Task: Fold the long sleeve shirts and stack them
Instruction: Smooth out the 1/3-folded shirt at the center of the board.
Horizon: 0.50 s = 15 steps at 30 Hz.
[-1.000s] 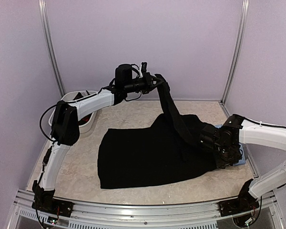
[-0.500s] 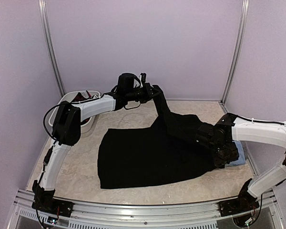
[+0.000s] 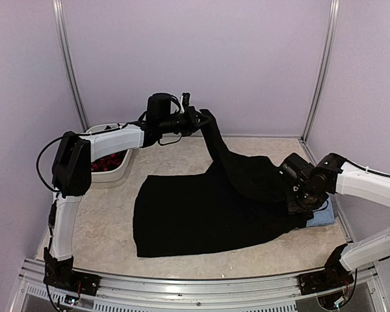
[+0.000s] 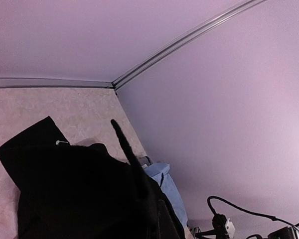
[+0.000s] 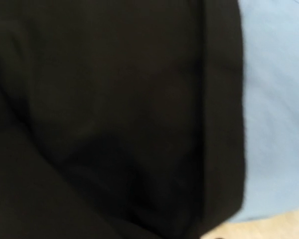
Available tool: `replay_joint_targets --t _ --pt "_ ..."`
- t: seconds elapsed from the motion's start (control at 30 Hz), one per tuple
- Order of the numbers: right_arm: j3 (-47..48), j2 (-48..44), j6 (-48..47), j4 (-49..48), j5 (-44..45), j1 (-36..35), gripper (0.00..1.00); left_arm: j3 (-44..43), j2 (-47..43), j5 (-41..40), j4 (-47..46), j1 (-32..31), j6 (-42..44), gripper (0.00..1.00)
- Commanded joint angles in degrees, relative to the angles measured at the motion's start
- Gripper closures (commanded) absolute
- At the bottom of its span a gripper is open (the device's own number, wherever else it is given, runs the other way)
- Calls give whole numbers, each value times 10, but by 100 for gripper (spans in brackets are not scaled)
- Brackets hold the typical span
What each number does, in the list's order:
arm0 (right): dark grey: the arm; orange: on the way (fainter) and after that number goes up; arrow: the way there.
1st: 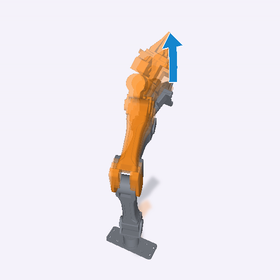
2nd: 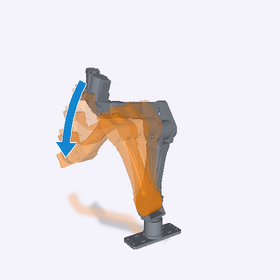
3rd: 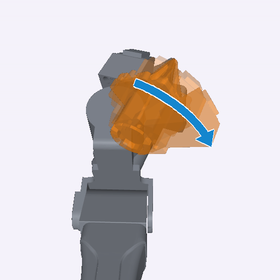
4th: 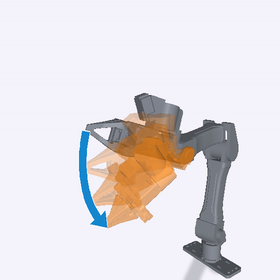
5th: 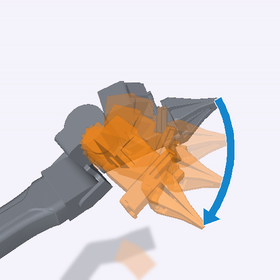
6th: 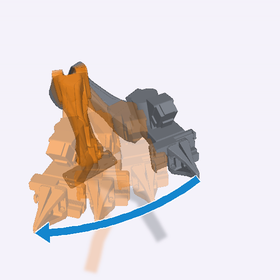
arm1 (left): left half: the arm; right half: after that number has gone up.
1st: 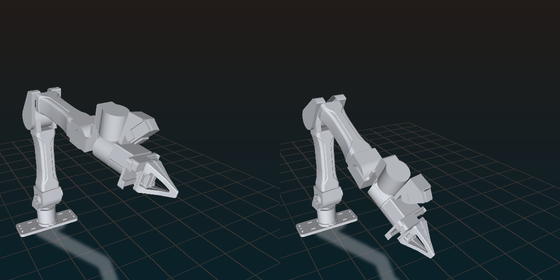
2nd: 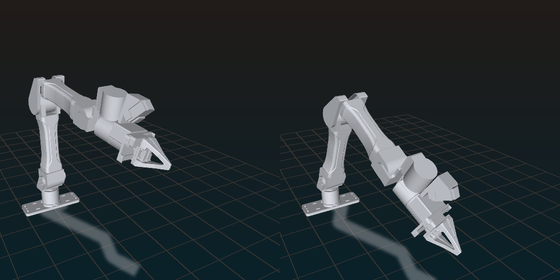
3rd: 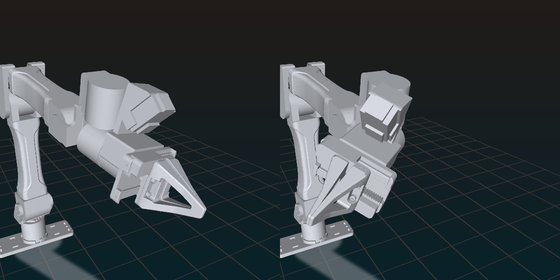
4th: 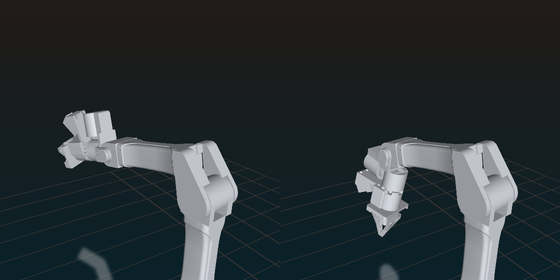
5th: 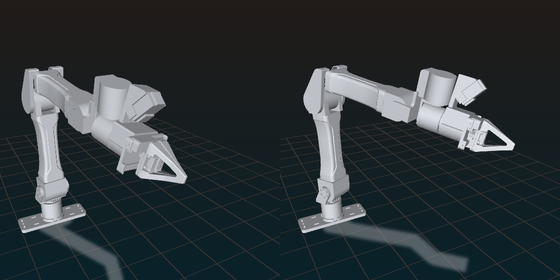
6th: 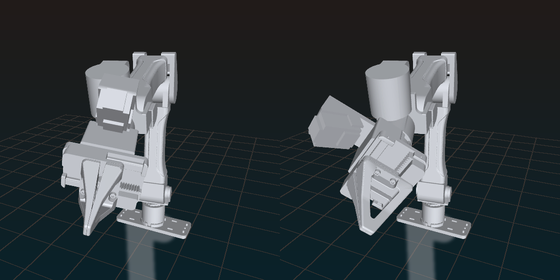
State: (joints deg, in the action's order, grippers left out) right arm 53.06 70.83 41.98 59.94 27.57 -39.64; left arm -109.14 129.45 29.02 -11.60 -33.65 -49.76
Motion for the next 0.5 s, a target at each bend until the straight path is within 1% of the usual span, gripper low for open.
replay_joint_targets --t 0.0,0.2,0.37,0.43,0.47 --pt "-39 -19 -64 -96 -53 11 49 -4 -58 26 -50 -11 -12 100" --pt "-70 -49 -131 -187 -116 11 51 -11 -70 37 -42 -27 -13 100" --pt "-70 -67 -165 -226 -143 11 50 -22 -70 36 -25 -35 -4 100" --pt "-67 -64 -177 -239 -151 11 52 -23 -70 35 -25 -37 -4 100" --pt "-66 -58 -180 -241 -152 11 55 -23 -70 35 -25 -37 -4 100"
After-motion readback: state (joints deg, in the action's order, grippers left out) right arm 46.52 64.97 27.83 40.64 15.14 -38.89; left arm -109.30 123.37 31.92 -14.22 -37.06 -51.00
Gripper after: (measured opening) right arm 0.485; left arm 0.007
